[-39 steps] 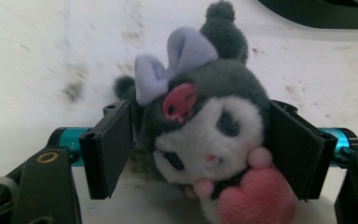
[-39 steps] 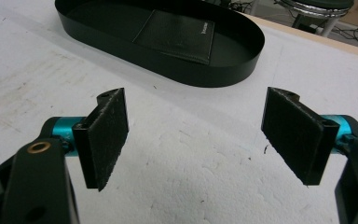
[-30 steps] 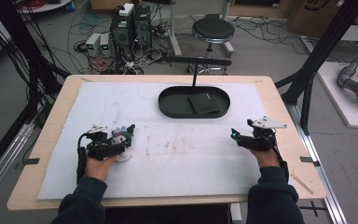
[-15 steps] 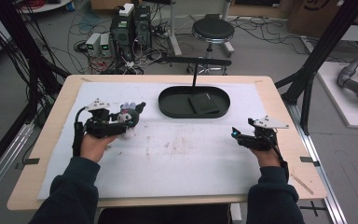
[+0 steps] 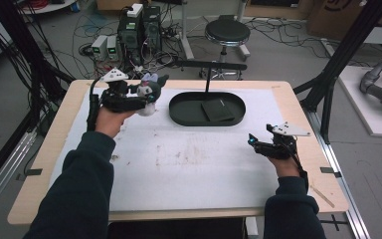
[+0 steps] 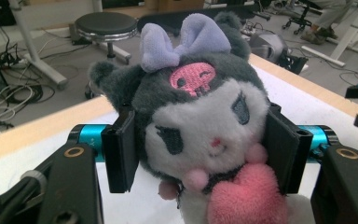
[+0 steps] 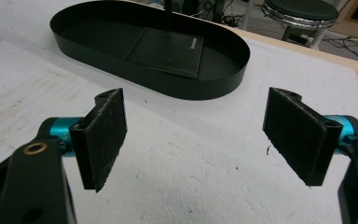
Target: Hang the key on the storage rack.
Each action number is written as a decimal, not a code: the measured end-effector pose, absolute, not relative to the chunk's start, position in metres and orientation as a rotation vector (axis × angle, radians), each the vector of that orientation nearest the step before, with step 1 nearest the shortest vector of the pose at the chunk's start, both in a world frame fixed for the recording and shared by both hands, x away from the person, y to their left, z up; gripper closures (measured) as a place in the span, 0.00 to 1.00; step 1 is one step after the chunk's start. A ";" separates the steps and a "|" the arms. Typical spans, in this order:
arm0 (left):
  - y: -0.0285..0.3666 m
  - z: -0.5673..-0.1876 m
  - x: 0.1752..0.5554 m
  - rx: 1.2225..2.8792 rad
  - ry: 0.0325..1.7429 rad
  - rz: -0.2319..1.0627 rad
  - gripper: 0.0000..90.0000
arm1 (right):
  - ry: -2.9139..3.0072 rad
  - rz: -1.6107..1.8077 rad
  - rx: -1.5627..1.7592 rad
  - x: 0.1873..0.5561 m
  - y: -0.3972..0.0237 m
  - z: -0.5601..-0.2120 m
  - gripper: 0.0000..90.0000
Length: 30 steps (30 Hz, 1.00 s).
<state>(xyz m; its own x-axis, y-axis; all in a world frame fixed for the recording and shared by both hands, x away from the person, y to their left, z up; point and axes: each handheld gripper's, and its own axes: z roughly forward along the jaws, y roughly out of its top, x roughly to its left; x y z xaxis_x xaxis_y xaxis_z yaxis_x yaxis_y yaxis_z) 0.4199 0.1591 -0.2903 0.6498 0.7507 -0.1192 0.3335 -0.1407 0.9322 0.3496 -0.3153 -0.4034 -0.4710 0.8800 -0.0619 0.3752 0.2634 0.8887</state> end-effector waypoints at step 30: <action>0.100 -0.289 0.513 1.685 0.940 0.357 0.41 | 1.954 1.212 1.127 0.351 -0.320 -0.402 0.24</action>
